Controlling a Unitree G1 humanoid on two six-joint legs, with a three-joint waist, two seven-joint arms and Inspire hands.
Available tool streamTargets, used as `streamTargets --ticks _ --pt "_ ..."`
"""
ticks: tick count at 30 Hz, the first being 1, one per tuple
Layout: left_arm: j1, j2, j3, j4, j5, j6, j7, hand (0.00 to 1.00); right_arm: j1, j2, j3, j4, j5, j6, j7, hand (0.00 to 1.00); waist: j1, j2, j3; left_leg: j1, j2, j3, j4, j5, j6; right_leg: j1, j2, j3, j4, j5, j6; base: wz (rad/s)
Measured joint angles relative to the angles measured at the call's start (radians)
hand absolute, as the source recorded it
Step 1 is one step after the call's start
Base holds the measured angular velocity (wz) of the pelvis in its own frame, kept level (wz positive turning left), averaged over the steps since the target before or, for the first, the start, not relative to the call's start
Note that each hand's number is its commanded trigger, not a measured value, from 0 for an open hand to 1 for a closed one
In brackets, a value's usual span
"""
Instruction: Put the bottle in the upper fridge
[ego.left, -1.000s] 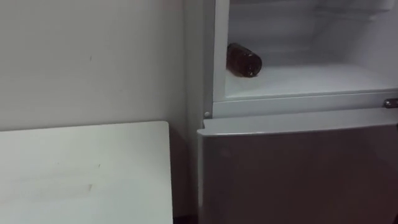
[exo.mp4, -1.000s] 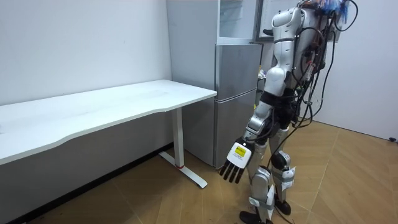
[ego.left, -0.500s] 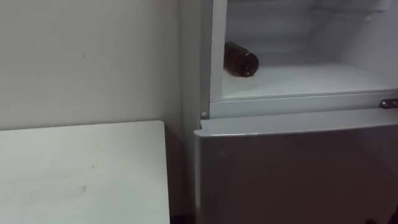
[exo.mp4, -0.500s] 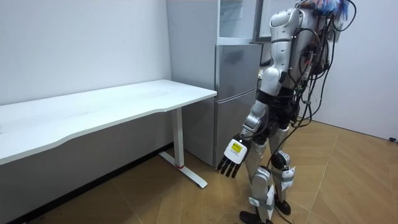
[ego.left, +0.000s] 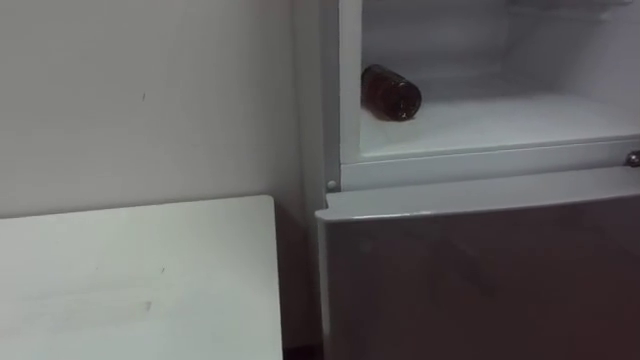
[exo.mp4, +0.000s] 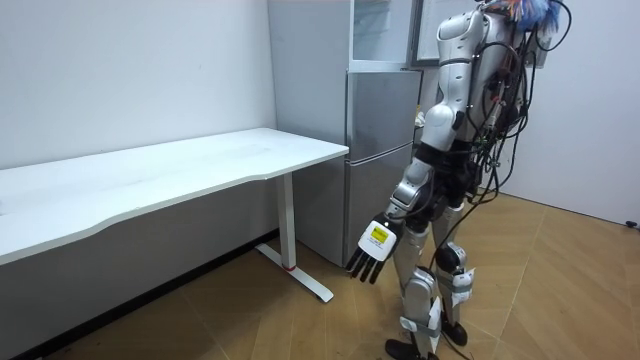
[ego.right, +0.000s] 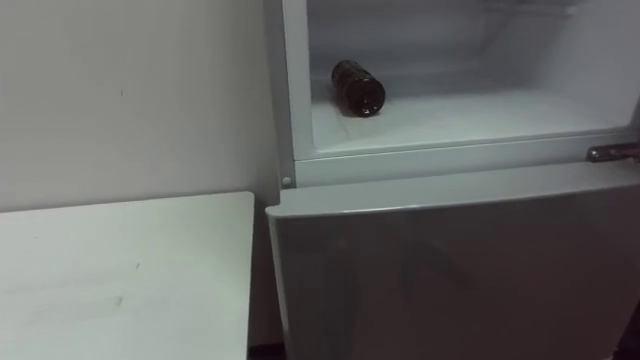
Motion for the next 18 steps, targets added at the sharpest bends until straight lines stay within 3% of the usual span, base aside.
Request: streamTargets --ticks 4,9,18 --pt "0.012 0.000 0.000 -0.020 -0.001 0.000 -0.002 0.00 -0.008 -0.001 0.026 0.152 0.142 0.021 0.134 0.00 0.003 -0.007 -0.0035 -0.001 -0.003 -0.010 0.001 0.000 0.000 0.007 0.000 -0.009 -0.010 -0.001 0.001 0.09" --pt "0.020 -0.002 0.004 -0.020 0.046 0.035 -0.015 0.00 -0.042 0.006 0.040 0.331 0.248 0.091 0.345 0.00 0.006 -0.014 -0.0054 -0.005 -0.008 -0.022 0.001 0.000 0.001 0.008 -0.005 -0.018 -0.012 -0.003 0.004 0.04" --pt "0.005 -0.003 0.008 -0.028 0.064 0.070 -0.024 0.00 -0.092 0.004 0.026 0.459 0.322 0.133 0.494 0.00 0.005 -0.012 -0.0007 -0.004 -0.010 -0.027 0.004 -0.003 0.004 0.013 -0.006 -0.021 -0.014 -0.005 0.008 0.02"
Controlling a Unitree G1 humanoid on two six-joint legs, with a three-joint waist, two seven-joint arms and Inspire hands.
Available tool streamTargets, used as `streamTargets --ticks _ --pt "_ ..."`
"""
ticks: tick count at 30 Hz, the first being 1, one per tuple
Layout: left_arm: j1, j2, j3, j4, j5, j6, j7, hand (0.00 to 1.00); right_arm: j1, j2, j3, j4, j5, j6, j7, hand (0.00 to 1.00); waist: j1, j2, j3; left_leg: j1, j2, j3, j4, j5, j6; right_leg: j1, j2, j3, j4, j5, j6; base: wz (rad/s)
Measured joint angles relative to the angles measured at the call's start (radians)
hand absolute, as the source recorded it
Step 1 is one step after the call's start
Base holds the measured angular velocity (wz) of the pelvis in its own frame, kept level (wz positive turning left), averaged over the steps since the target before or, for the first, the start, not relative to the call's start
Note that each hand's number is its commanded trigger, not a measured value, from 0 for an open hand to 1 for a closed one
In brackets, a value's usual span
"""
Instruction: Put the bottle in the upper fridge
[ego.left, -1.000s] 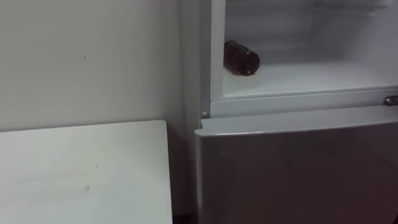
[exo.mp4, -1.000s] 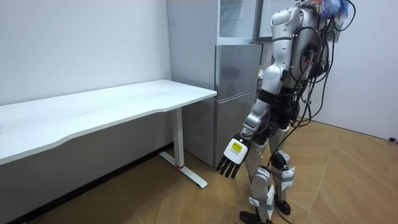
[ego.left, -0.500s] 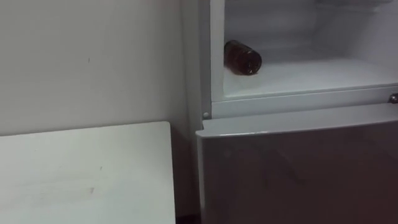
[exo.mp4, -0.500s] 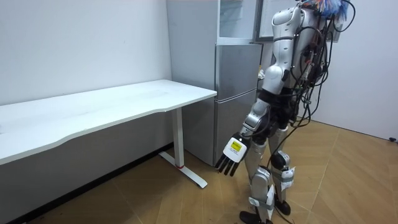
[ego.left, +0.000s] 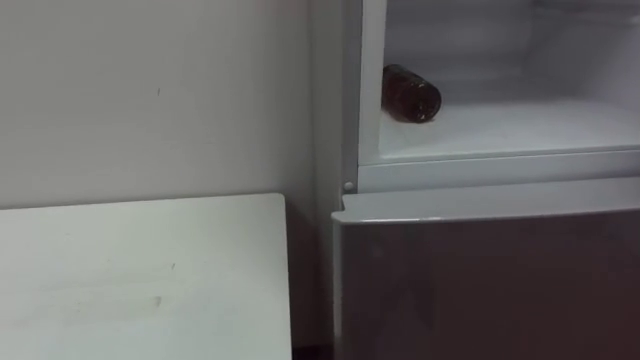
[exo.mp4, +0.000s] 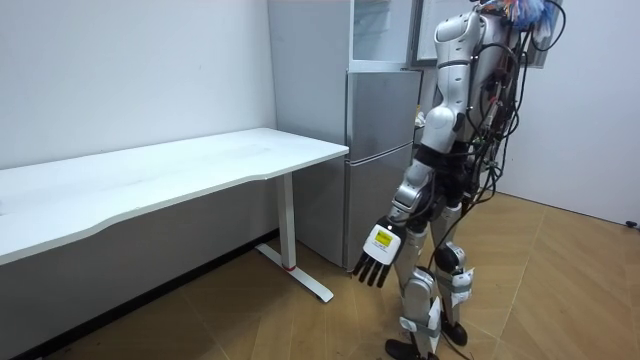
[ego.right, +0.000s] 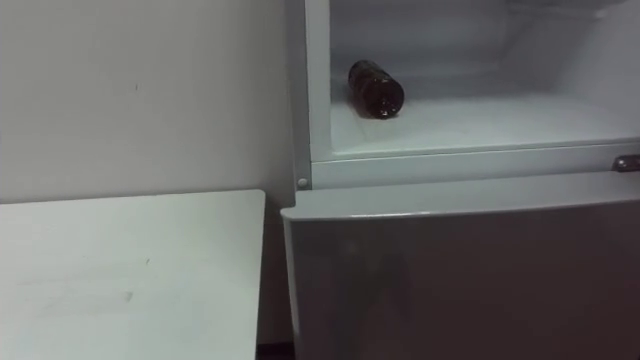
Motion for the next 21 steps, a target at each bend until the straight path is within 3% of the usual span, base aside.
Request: streamTargets --ticks 8,21 --pt "-0.002 -0.001 -0.001 -0.001 0.000 0.035 0.007 0.00 -0.016 -0.003 -0.016 0.030 0.034 0.033 0.024 0.00 -0.005 0.003 0.0008 -0.002 0.000 -0.004 0.000 0.000 0.000 0.000 0.000 -0.002 -0.001 0.000 0.000 0.00" --pt "-0.009 -0.008 0.000 -0.011 -0.009 0.038 0.012 0.00 -0.008 0.003 -0.044 0.038 0.125 0.044 0.028 0.00 -0.009 0.004 0.0019 0.015 -0.001 0.000 -0.005 0.000 0.000 0.011 0.000 0.002 0.001 -0.001 0.001 -0.01"
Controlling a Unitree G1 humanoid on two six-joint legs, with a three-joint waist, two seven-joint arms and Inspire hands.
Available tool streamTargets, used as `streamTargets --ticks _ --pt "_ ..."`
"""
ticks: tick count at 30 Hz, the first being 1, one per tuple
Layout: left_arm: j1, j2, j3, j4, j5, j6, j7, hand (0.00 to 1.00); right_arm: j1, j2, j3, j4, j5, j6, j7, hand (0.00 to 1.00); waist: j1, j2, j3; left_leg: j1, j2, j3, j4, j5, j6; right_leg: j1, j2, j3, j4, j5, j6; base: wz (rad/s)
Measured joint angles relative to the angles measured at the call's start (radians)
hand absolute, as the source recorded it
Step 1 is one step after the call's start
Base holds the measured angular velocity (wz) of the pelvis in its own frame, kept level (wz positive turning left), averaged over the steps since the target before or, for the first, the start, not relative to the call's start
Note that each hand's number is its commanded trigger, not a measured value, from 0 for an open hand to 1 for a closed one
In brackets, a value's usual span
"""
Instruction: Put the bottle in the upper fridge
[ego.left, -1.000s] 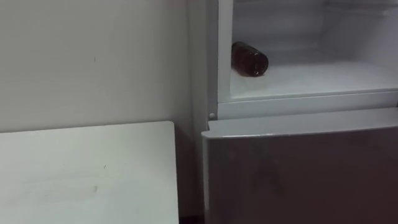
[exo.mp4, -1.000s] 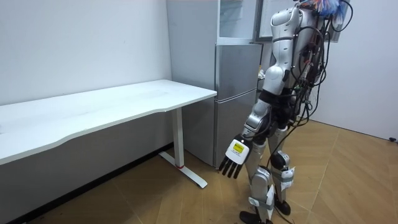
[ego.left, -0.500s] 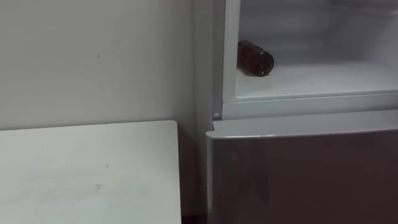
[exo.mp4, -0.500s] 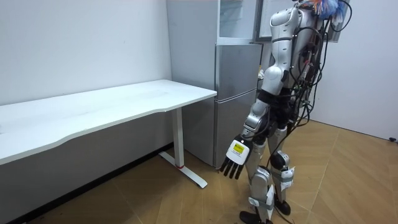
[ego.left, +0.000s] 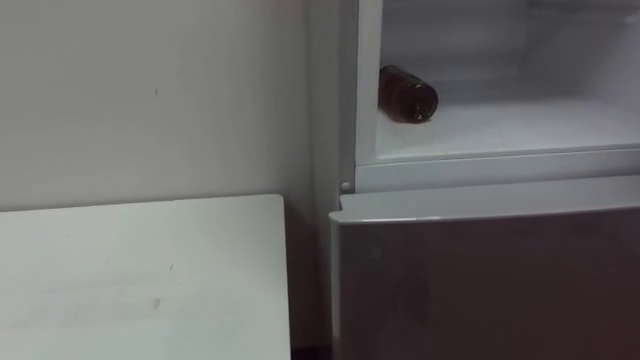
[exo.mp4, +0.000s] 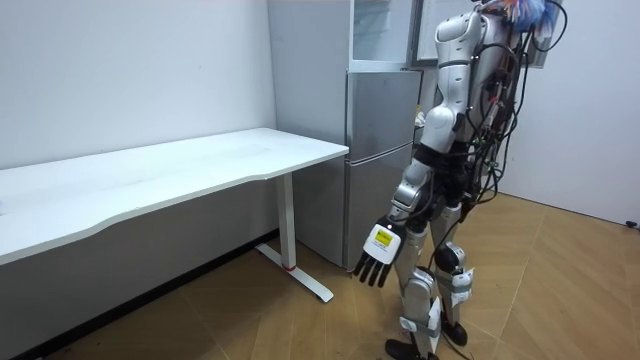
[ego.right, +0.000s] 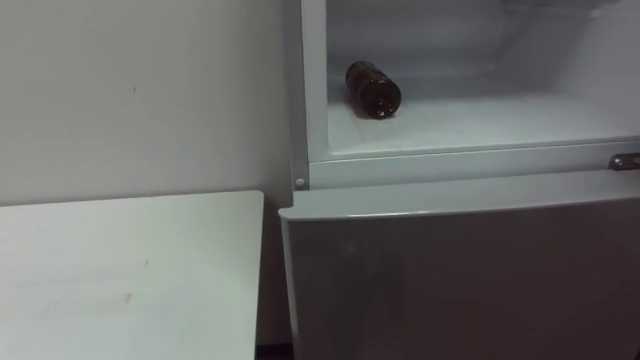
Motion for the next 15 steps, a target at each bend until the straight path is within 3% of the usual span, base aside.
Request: streamTargets --ticks 5,6,10,13,15 --pt "0.001 0.000 0.011 0.002 -0.007 0.000 0.001 0.00 0.004 0.006 -0.009 0.000 0.090 0.025 0.000 0.00 -0.001 -0.005 -0.0005 0.005 0.001 0.001 0.000 0.000 0.000 -0.001 0.001 0.004 0.000 -0.001 0.000 -0.01" --pt "0.005 0.001 0.014 0.002 -0.018 0.001 0.002 0.00 -0.001 0.006 -0.031 -0.002 0.123 0.040 0.000 0.00 -0.003 -0.013 -0.0031 0.009 0.000 0.003 0.000 0.000 0.000 0.000 0.001 0.012 0.001 -0.001 0.000 -0.04" --pt "0.031 -0.001 0.048 -0.005 -0.038 0.001 0.002 0.00 -0.004 0.005 -0.136 -0.078 0.317 0.072 -0.026 0.00 -0.032 -0.025 -0.0001 0.019 0.000 0.006 -0.004 0.000 0.000 0.009 0.000 0.009 -0.001 -0.002 0.001 -0.02" --pt "0.039 0.003 0.080 -0.009 -0.037 -0.001 -0.002 0.00 -0.002 0.004 -0.225 -0.211 0.529 0.064 -0.072 0.00 -0.050 -0.035 0.0046 0.020 0.000 0.008 -0.001 -0.001 0.000 0.005 0.000 0.019 0.001 -0.005 0.001 -0.02" --pt "0.035 0.013 0.080 -0.009 -0.038 -0.006 -0.002 0.00 -0.004 0.000 -0.277 -0.317 0.666 0.025 -0.105 0.00 -0.055 -0.043 0.0044 0.018 0.001 0.015 -0.001 -0.001 0.000 0.001 0.001 0.024 0.001 -0.005 0.001 -0.05"
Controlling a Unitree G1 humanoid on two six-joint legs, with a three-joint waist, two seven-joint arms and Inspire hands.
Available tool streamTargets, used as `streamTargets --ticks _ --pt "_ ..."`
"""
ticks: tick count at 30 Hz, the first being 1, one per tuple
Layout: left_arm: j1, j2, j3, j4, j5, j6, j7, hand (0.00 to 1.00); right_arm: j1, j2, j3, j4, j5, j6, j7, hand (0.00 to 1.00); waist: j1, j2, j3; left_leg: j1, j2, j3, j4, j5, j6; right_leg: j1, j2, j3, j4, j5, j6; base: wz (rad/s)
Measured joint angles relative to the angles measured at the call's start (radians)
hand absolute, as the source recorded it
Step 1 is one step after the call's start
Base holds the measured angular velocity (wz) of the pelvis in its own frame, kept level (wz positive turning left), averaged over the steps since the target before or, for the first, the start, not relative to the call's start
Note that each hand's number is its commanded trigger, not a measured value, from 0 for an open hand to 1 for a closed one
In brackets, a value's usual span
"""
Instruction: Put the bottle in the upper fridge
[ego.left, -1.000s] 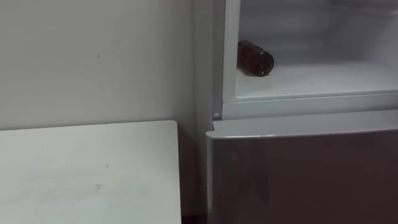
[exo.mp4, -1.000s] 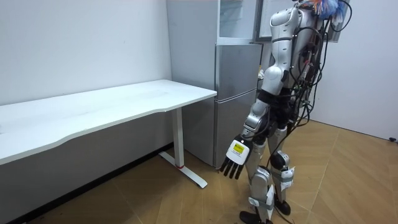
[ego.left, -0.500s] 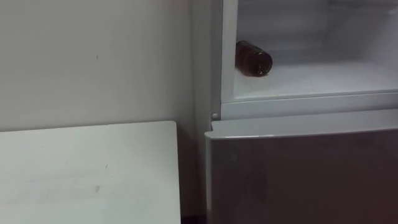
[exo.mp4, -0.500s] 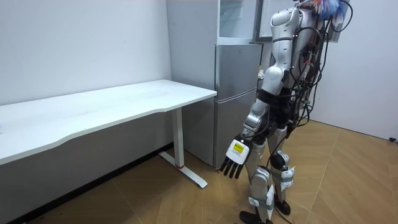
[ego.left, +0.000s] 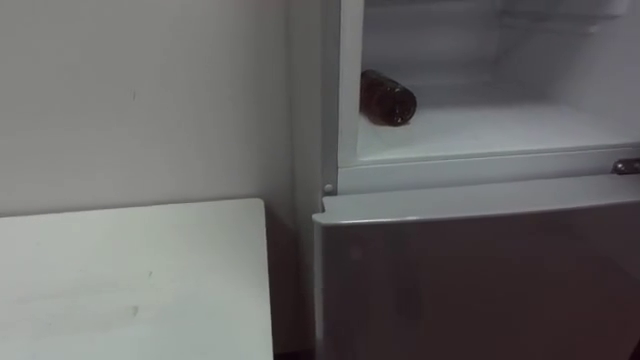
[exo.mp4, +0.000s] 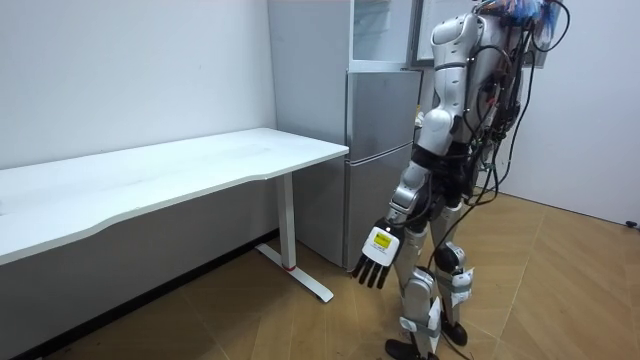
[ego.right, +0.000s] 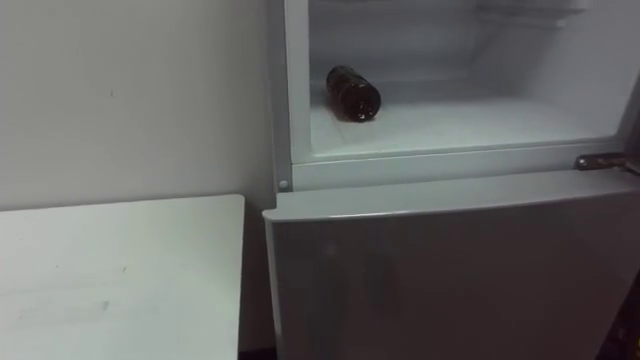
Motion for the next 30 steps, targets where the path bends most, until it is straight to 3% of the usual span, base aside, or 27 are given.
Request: streamTargets --ticks 4,6,12,23,30 --pt "0.010 0.007 0.001 -0.026 0.000 -0.001 0.003 0.00 0.006 -0.001 -0.079 -0.170 0.136 -0.042 -0.076 0.00 -0.009 0.000 -0.0016 -0.005 -0.001 0.002 -0.003 0.000 0.000 -0.006 -0.001 -0.001 0.002 0.000 0.000 -0.02" --pt "0.020 0.007 0.011 -0.045 0.000 -0.001 0.004 0.00 -0.006 -0.001 -0.131 -0.238 0.185 -0.064 -0.125 0.00 -0.026 -0.004 -0.0062 -0.007 -0.001 0.004 -0.002 0.000 0.000 -0.006 0.000 -0.002 0.005 0.001 0.001 0.00" --pt "0.018 0.008 0.033 -0.063 0.029 -0.009 0.005 0.00 -0.010 -0.002 -0.164 -0.447 0.231 -0.147 -0.232 0.00 -0.030 0.002 -0.0054 -0.004 0.000 0.004 -0.006 0.000 0.000 -0.007 0.000 -0.001 0.019 0.000 0.001 0.00" --pt "0.063 -0.003 0.065 -0.081 0.058 -0.026 0.004 0.00 -0.015 -0.002 -0.236 -0.725 0.212 -0.227 -0.378 0.00 -0.049 0.013 -0.0075 -0.003 0.000 0.005 -0.004 0.000 0.000 -0.011 -0.003 -0.001 0.031 -0.001 -0.001 0.00" --pt "0.073 -0.012 0.071 -0.072 0.067 -0.048 0.004 0.00 -0.009 -0.009 -0.265 -0.972 0.045 -0.250 -0.447 0.00 -0.049 0.012 -0.0104 -0.009 0.000 0.017 -0.002 0.000 0.000 -0.025 -0.002 0.014 0.031 -0.003 -0.001 -0.05"
